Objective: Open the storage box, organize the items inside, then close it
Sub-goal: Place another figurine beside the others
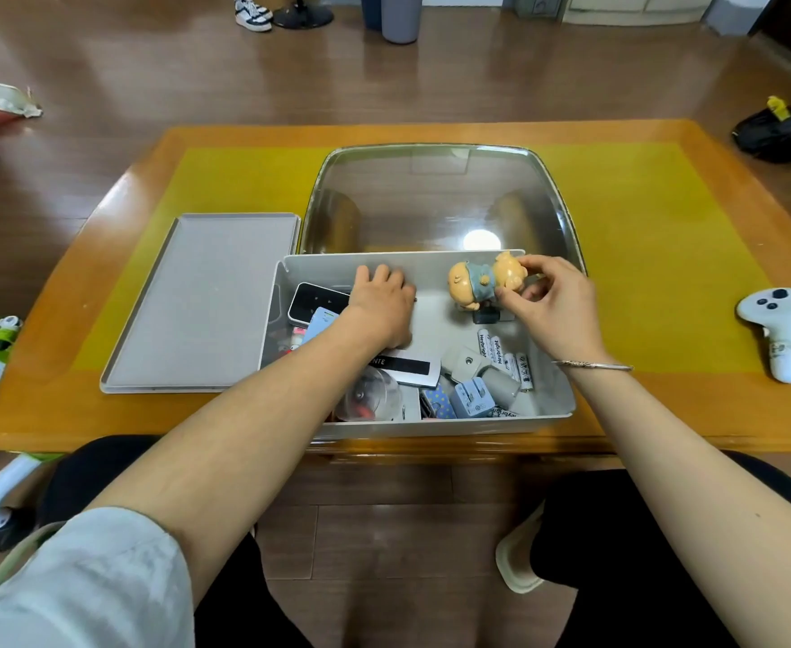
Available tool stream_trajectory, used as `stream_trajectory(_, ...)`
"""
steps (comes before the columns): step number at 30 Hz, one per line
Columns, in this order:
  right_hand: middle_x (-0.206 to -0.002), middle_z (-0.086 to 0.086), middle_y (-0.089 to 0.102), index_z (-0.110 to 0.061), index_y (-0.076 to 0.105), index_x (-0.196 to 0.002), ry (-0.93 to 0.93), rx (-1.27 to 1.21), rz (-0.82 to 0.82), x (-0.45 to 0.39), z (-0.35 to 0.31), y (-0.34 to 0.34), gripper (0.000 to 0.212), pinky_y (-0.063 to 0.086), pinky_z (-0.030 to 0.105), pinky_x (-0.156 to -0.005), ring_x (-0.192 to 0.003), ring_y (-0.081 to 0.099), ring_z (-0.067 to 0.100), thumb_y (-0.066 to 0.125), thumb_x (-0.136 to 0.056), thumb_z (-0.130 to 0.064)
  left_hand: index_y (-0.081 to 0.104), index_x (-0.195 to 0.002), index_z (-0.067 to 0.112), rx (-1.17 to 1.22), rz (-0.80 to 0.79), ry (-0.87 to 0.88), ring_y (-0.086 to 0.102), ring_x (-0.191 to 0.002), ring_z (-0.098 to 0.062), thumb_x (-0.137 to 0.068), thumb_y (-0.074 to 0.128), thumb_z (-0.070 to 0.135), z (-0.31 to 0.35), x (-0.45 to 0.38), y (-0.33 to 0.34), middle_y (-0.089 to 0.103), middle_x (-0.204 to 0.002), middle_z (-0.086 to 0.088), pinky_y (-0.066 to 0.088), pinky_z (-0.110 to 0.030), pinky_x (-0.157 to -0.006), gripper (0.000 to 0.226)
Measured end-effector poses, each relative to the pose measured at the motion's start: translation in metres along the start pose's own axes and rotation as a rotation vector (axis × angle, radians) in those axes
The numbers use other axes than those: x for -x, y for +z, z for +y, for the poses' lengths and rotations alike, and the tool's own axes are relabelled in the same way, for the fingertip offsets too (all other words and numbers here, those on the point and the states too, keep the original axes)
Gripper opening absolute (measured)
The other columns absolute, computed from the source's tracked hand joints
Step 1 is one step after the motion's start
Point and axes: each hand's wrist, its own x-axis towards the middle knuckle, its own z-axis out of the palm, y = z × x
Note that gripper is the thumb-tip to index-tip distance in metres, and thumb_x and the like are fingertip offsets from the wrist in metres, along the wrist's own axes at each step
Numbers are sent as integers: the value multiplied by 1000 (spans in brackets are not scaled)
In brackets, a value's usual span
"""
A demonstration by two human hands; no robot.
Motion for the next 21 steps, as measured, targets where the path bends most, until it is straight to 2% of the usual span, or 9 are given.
stream_trajectory(4, -88, -1, 59, -17, 67, -106, -9, 32, -10, -1, 1, -1, 36, 41, 3, -59, -56, 52, 1, 76, -71, -15, 36, -137, 16, -18, -16, -25, 34, -125, -25, -92, 47, 24, 4, 0, 2, 37, -137, -6, 26, -40, -101, 48)
stream_trajectory(6, -88, -2, 59, -17, 67, -105, -6, 42, -15, -2, 1, 0, 35, 42, 4, -59, -56, 52, 2, 76, -71, -16, 34, -138, 15, -6, -48, -36, 34, -126, -25, -92, 46, 19, 6, 1, 1, 37, -139, -5, 26, -39, -102, 48)
stream_trajectory(14, -88, -5, 57, -17, 67, -106, -17, 60, -18, -1, 0, 0, 35, 40, 2, -59, -56, 52, 1, 76, -72, -16, 35, -139, 17, -52, -70, -17, 32, -125, -27, -86, 54, 23, 6, 1, -3, 38, -137, -7, 24, -40, -101, 56)
stream_trajectory(21, -89, -7, 56, -20, 66, -107, -36, 87, -32, -3, -1, 0, 36, 39, 2, -58, -58, 54, 2, 75, -72, -19, 36, -137, 18, -17, -89, -74, 33, -125, -25, -89, 48, 26, 12, 0, -2, 37, -136, -5, 24, -40, -101, 50)
